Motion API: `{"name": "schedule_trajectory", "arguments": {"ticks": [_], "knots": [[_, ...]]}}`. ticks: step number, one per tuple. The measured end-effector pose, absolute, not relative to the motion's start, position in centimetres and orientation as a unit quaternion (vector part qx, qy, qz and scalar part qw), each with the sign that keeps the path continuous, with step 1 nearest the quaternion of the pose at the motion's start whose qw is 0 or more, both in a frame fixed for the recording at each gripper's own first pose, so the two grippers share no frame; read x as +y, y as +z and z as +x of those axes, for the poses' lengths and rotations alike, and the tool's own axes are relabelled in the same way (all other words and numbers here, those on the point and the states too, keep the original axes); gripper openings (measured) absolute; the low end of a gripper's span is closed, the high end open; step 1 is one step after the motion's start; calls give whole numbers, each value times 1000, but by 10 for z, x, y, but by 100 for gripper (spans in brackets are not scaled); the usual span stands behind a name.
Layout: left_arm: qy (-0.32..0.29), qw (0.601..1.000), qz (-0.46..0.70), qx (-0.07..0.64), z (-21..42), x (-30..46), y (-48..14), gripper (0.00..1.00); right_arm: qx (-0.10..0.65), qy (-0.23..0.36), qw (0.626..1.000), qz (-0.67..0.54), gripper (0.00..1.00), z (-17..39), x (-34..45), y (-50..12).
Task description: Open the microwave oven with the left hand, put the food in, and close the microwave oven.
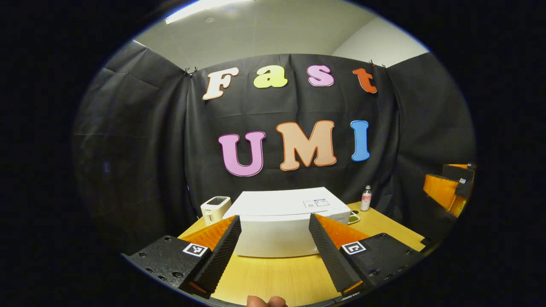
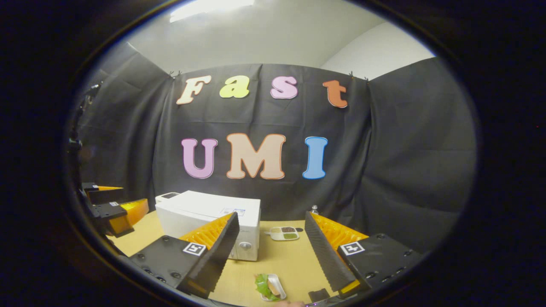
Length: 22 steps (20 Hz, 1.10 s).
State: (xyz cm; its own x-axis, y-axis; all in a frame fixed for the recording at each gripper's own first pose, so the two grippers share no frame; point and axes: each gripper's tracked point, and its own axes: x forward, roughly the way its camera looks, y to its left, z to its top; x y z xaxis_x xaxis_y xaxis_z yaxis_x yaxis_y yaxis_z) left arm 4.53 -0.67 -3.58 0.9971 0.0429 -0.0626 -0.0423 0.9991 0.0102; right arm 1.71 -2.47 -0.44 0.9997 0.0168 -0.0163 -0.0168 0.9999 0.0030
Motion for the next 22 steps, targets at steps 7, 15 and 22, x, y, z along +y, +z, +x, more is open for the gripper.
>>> {"name": "schedule_trajectory", "arguments": {"ticks": [7,15,22], "knots": [[-22,999,16,34,97,-50,-77,98,-7,-28,1000,-10,96,11,-60,6],[-56,996,26,69,158,-99,-156,98,-8,-88,996,-3,96,-6,-111,23],[-68,992,43,95,203,-129,-208,98,24,-96,995,-21,98,-20,-123,6]]}}
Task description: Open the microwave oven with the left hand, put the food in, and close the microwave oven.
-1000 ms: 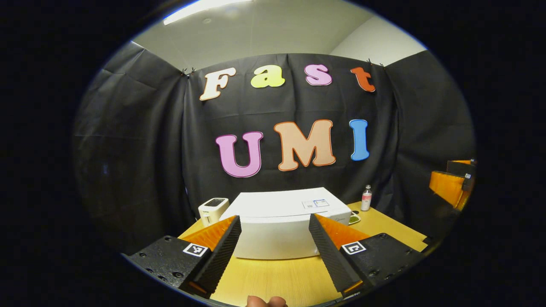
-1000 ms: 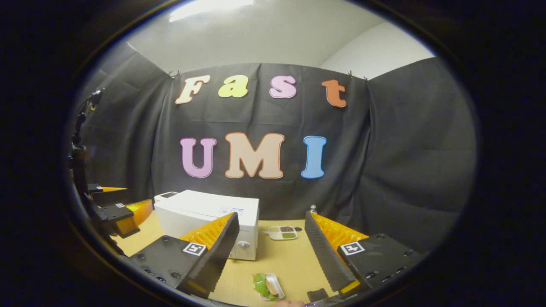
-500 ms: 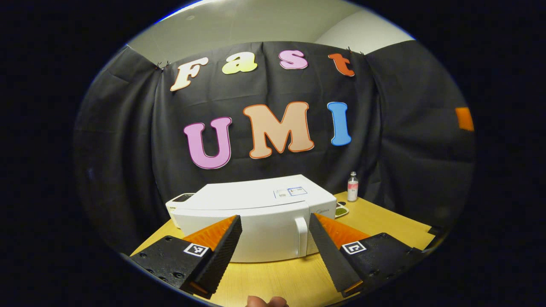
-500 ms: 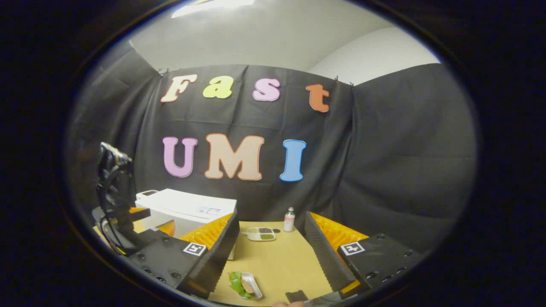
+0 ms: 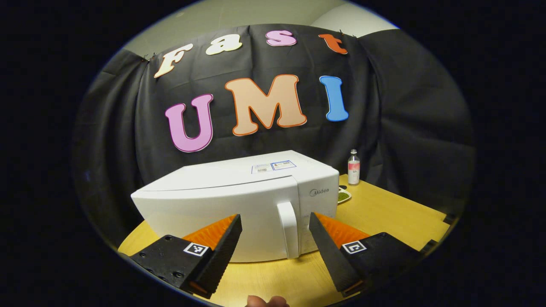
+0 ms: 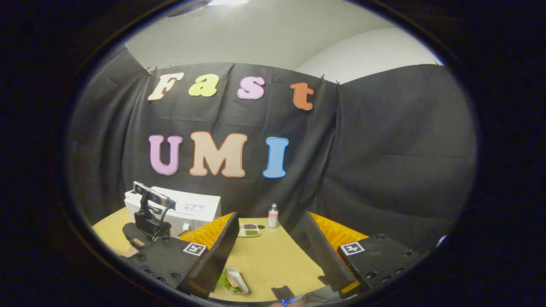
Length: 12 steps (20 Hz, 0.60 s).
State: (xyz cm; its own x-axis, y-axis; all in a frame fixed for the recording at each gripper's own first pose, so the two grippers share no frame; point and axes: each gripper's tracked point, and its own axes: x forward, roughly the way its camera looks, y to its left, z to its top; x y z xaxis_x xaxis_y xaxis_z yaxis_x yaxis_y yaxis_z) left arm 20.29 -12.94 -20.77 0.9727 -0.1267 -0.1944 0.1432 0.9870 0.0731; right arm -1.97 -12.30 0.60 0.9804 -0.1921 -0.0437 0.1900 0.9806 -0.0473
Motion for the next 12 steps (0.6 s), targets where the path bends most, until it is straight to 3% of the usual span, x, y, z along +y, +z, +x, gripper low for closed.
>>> {"name": "schedule_trajectory", "arguments": {"ticks": [12], "knots": [[-49,990,31,130,237,-147,-264,97,51,-124,990,-42,97,-34,-167,-2]]}}
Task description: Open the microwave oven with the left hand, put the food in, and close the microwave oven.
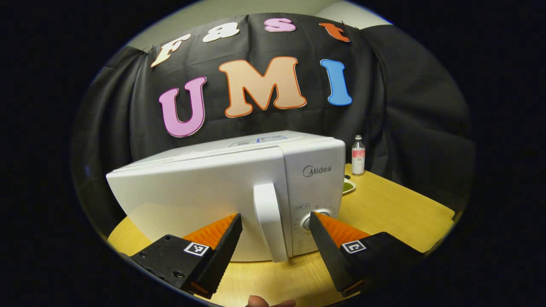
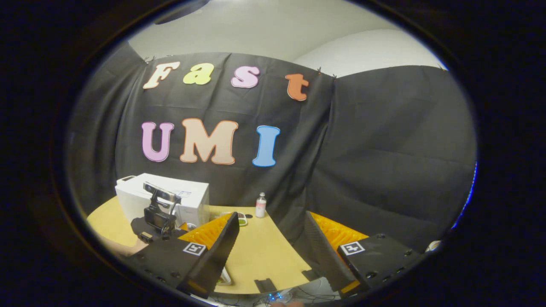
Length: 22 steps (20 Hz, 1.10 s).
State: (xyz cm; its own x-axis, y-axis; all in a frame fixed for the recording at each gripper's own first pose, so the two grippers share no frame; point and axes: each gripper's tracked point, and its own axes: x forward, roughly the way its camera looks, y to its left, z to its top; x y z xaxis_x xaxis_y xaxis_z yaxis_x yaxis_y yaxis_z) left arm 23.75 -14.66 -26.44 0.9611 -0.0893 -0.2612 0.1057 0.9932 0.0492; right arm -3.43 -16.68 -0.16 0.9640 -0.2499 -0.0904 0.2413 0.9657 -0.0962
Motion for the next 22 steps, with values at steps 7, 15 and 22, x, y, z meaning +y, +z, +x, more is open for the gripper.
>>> {"name": "schedule_trajectory", "arguments": {"ticks": [7,15,22], "knots": [[-26,988,11,151,242,-138,-283,65,56,-126,989,-48,97,-38,-179,-1],[-51,978,-7,201,231,-149,-305,13,56,-122,989,-63,97,-44,-183,1],[-79,977,0,199,231,-149,-304,4,62,-111,989,-74,97,-46,-180,1]]}}
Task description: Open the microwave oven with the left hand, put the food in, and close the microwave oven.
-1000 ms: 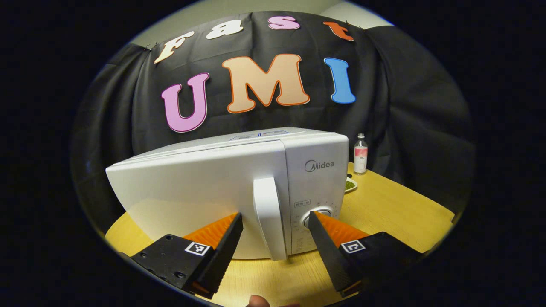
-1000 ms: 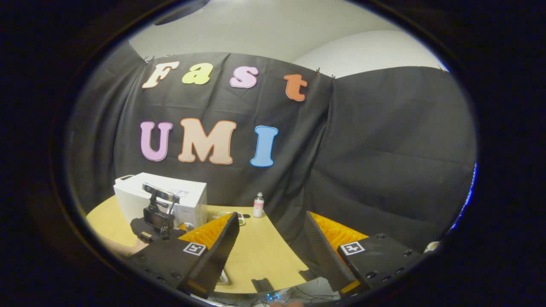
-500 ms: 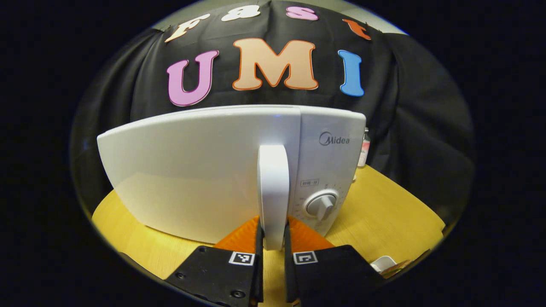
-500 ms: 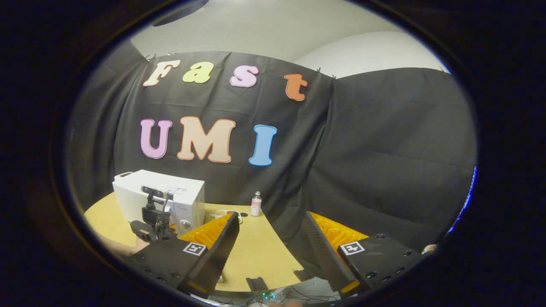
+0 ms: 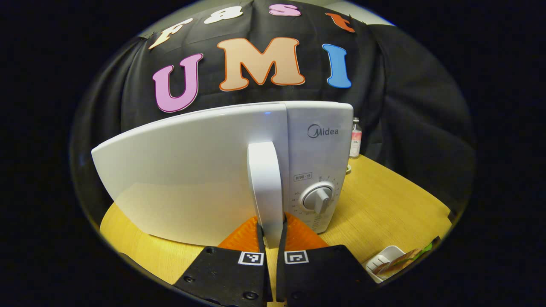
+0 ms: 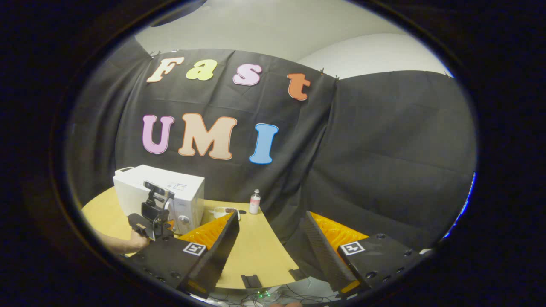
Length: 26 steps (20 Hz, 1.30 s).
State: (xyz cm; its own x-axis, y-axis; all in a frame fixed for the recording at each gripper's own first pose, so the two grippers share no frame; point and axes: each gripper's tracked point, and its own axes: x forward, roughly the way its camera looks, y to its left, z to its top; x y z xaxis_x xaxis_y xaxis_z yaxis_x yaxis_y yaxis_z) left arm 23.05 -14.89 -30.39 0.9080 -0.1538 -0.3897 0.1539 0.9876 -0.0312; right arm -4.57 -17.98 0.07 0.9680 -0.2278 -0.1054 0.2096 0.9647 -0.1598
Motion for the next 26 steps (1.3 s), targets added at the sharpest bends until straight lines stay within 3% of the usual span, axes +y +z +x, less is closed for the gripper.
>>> {"name": "schedule_trajectory", "arguments": {"ticks": [6,10,16,26], "knots": [[-88,971,-17,222,227,-151,-304,1,54,-92,991,-80,97,-40,-168,3],[-101,973,-2,208,181,-143,-301,0,48,-88,993,-54,97,-30,-165,2],[-135,960,-10,245,99,-112,-306,0,42,-40,998,-19,97,-5,-129,-7],[-86,954,-13,286,7,-25,-308,0,23,6,1000,-2,97,2,-77,-1]]}}
